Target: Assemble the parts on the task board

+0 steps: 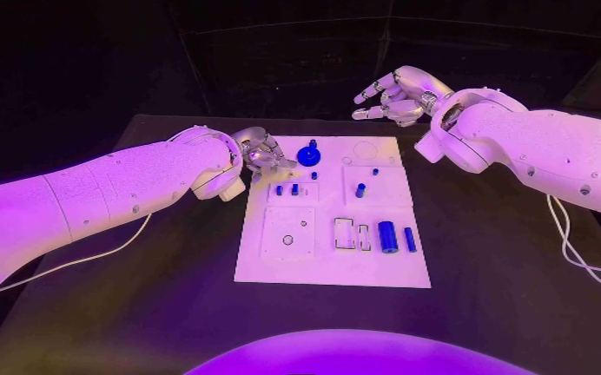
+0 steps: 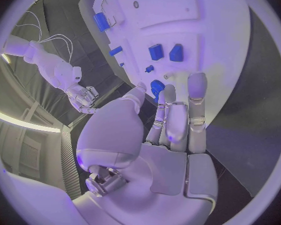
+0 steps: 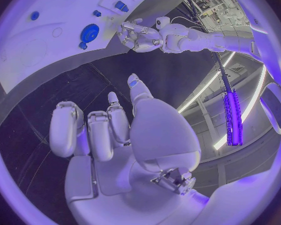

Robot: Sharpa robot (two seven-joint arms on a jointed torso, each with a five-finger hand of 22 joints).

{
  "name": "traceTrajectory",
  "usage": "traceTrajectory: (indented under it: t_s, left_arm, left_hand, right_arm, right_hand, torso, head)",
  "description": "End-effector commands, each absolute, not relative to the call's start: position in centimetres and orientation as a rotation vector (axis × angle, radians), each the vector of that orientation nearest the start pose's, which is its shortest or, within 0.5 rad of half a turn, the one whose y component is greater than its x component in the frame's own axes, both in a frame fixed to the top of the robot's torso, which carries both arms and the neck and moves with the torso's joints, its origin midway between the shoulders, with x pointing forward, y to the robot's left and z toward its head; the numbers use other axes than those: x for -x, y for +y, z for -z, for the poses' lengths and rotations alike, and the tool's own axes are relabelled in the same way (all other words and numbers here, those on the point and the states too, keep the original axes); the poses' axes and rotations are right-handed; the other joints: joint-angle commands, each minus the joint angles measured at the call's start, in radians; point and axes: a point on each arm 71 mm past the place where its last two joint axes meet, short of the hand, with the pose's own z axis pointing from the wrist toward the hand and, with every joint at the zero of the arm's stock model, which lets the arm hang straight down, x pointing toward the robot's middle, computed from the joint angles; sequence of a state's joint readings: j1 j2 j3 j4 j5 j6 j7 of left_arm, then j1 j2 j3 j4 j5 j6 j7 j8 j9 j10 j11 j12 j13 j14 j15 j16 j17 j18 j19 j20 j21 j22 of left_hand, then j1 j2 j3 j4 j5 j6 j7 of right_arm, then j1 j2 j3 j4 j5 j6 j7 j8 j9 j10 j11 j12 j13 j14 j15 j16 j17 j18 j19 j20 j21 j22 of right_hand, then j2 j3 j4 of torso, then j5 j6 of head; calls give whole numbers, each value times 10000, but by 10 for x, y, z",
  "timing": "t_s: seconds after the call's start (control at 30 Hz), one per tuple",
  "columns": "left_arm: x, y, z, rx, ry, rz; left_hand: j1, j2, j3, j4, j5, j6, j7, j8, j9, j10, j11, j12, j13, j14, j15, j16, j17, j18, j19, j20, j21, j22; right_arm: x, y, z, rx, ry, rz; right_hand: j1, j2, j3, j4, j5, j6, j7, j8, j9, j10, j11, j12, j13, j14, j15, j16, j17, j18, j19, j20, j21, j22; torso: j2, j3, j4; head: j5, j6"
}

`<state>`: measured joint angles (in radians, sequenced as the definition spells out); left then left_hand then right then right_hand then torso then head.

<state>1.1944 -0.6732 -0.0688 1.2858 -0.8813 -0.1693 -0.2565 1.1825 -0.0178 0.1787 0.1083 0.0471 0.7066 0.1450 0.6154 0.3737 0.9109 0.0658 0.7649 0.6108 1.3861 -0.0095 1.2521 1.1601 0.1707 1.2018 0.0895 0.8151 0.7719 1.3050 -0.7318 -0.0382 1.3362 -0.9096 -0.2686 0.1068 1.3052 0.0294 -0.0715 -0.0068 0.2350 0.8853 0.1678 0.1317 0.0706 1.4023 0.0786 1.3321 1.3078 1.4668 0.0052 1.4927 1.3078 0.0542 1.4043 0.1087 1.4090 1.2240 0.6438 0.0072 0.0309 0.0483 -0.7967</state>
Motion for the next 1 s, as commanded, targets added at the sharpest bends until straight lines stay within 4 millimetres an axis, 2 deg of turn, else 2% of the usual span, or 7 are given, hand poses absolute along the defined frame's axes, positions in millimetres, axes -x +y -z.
traceTrajectory:
  t_s: [0.03, 0.2, 0.37, 0.43, 0.63, 0.87, 1.0]
  left_arm:
    - [-522, 178, 224, 3597, 19221, 8665]
    - [-525, 160, 217, 1677, 18420, 8463]
    - [-530, 144, 213, 225, 17891, 7814]
    - [-533, 138, 213, -350, 17955, 7426]
    - [-533, 125, 220, -1523, 18446, 6529]
    - [-534, 120, 226, -2337, 19130, 5530]
    - [-536, 117, 229, -2547, 19294, 5297]
  left_hand:
    - [979, 121, 521, -569, 49, -127, 54, -166, -177, -531, 88, -545, -406, -741, 73, -1101, -1179, 104, -425, 80, -716, -572]
    - [1790, -446, 1256, -1342, 33, 166, 129, -711, -792, -770, 252, -1542, -1483, -2075, 253, -2883, -3102, 121, -837, 242, -1465, -1034]
    - [1759, -918, 1275, -1551, 25, 415, 103, -1120, -1178, -717, 279, -1882, -1974, -1982, 252, -2913, -3282, 130, -703, 277, -1603, -1165]
    - [1689, -1060, 1273, -1593, -5, 398, 90, -1567, -1508, -1049, 313, -2357, -2428, -1961, 264, -3078, -3655, 128, -538, 277, -1659, -1240]
    - [1617, -1085, 1230, -1634, 22, 1075, 8, -2324, -2171, -660, 228, -2908, -3365, -215, 107, -980, -1922, 72, 600, 135, -990, -862]
    - [1551, -1079, 1098, -1639, 17, 1530, -19, -2731, -2526, -406, 196, -3182, -3931, 497, 43, 7, -1022, -176, 1445, 58, 408, 479]
    - [1568, -1024, 1113, -1647, 16, 1685, -44, -2827, -2610, -271, 176, -3239, -4083, 597, 25, 160, -901, -218, 1582, 37, 633, 700]
  right_arm:
    - [-536, -194, 140, -2135, 16424, -10073]
    - [-536, -193, 140, -2124, 16433, -10090]
    - [-536, -192, 140, -2105, 16450, -10117]
    - [-536, -191, 141, -2090, 16461, -10138]
    - [-536, -189, 141, -2055, 16502, -10178]
    - [-535, -189, 141, -2050, 16503, -10185]
    - [-535, -188, 141, -2038, 16491, -10205]
  right_hand:
    - [-6, 68, -54, 17, 7, 0, -17, 47, -16, -75, -12, -66, 347, 663, -59, -51, 896, 173, -68, -33, -61, -15]
    - [-21, 83, -66, 28, 22, -2, -17, 49, -16, -70, -12, -59, 353, 664, -59, -52, 897, 175, -72, -33, -68, -25]
    - [-21, 83, -66, 28, 22, -2, -17, 49, -16, -70, -12, -59, 353, 664, -59, -52, 897, 175, -72, -33, -68, -25]
    - [-21, 91, -68, 29, 28, -2, -18, 50, -16, -64, -12, -50, 360, 665, -59, -50, 902, 173, -66, -33, -63, -15]
    - [-17, 102, -65, 29, 34, -2, -19, 51, -16, -66, -12, -53, 357, 664, -60, -51, 900, 174, -68, -33, -66, -20]
    - [-17, 102, -65, 29, 34, -2, -19, 51, -16, -66, -12, -53, 357, 664, -60, -51, 900, 174, -68, -33, -66, -20]
    - [-8, 117, -62, 25, 42, -3, -19, 53, -16, -66, -13, -54, 356, 666, -60, -49, 904, 174, -66, -33, -66, -18]
  torso:
    - [2, 0, 2]
    - [4, -8, -9]
    - [10, -2, -29]
    - [18, -12, -28]
    - [18, -16, -34]
    - [15, -6, -30]
    - [15, -13, -27]
  head:
    - [-30, 19]
    - [-72, 57]
    - [-60, 78]
    - [-62, 94]
    - [-109, 102]
    - [-137, 124]
    - [-140, 128]
